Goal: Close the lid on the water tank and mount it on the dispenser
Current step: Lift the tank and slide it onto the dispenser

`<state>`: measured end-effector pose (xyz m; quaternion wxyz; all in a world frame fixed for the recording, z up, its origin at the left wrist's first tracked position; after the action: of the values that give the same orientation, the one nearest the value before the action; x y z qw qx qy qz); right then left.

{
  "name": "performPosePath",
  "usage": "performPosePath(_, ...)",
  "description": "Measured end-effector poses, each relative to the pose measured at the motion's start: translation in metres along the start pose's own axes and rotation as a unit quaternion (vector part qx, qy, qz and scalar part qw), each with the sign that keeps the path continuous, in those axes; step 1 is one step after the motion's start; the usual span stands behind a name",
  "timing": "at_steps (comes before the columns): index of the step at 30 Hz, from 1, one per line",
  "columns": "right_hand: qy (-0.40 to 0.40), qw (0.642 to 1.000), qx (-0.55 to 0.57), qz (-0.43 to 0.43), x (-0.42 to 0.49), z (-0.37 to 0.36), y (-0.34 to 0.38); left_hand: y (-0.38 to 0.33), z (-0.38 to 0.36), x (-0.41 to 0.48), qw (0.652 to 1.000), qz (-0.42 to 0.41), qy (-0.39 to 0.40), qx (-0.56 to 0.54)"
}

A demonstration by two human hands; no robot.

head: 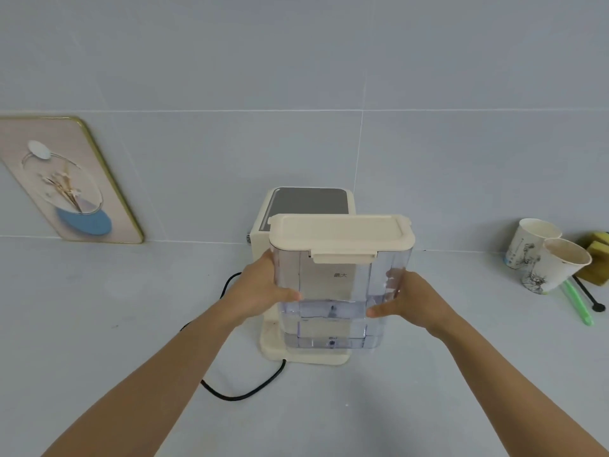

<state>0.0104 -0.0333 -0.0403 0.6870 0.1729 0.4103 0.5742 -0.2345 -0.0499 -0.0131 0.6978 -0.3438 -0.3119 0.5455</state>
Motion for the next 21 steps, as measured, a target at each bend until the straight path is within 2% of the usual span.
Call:
performPosePath(8, 0.005, 0.996, 0.093, 0.001, 0.0, -0.016, 0.006, 0.002, 0.002, 0.01, 0.999, 0.007, -0.051, -0.01)
performPosePath(16, -0.017, 0.996, 0.089, -0.002, 0.0, -0.022, 0.004, 0.009, 0.001, 0.012, 0.997, 0.031, -0.06, -0.03)
performPosePath(21, -0.027, 0.997, 0.073, -0.004, 0.001, -0.026, 0.002, 0.013, 0.001, 0.011, 0.997, 0.013, -0.059, -0.047)
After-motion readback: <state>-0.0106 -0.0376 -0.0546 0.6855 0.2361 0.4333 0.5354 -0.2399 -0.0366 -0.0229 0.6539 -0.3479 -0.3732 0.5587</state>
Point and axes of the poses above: each hand's wrist, its own x-axis towards the middle knuckle, its own z-axis out of the back of the hand, y = z × x, the point moved 3 cm from there along x, towards the middle knuckle, and after that the axes turned 12 degrees about -z, right-handed, at the moved point
